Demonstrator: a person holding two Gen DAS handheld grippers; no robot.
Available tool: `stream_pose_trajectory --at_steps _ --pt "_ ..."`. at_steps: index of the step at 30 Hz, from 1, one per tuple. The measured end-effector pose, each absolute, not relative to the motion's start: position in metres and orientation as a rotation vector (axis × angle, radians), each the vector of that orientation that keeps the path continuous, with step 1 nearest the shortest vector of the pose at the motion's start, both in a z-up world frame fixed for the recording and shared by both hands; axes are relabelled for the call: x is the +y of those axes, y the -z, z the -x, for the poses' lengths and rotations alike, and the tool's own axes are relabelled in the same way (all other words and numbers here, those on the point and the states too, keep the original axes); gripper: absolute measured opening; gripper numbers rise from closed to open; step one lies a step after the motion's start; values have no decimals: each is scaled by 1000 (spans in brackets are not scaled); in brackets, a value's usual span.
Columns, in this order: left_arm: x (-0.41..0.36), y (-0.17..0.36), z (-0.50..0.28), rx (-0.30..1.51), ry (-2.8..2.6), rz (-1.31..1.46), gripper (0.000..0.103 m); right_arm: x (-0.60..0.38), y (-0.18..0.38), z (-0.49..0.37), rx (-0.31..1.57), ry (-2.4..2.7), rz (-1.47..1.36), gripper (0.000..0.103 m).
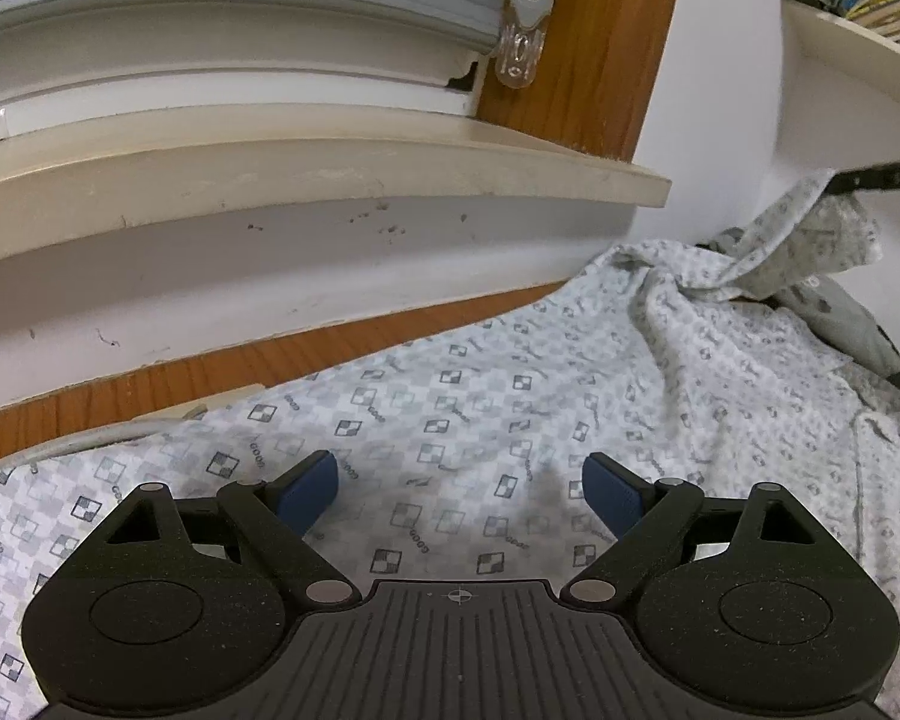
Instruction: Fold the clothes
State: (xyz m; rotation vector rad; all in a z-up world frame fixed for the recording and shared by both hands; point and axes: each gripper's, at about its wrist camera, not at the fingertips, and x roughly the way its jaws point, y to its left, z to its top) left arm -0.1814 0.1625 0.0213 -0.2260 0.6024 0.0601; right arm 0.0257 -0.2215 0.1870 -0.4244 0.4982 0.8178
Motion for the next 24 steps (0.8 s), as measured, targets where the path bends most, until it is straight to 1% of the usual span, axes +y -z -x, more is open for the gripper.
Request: stream_pose_trajectory --at_steps 4,9,10,11,12,13,14,16,18,20,22,24 --pt "161 -21 181 606 -66 211 91 -187 -200 16 440 -929 457 5" --pt "161 -21 181 598 -59 207 91 -142 -199 47 439 -1049 458 7" --pt "161 -21 181 598 -60 206 91 -135 -197 53 436 -1067 466 10" --pt "161 -21 181 597 -58 205 91 -128 -196 58 434 -1085 471 17" --pt "160 -21 181 596 -57 204 91 -123 -194 62 432 -1100 471 22" --pt "160 -21 181 596 -56 203 91 -119 -193 65 429 -1111 474 32" --pt "160 -21 181 595 -55 202 91 -118 -192 68 420 -1111 484 38" --pt "159 -21 182 595 -54 200 91 -119 -188 68 405 -1096 503 40" --pt "158 -21 181 596 -54 196 91 -128 -178 59 408 -1068 507 46" --pt "157 -21 181 596 -55 190 91 -143 -160 47 415 -1030 503 58" --pt "156 -21 181 597 -51 182 91 -160 -135 30 444 -992 488 61" --pt "156 -21 182 589 -48 187 91 -177 -101 11 485 -945 463 61"
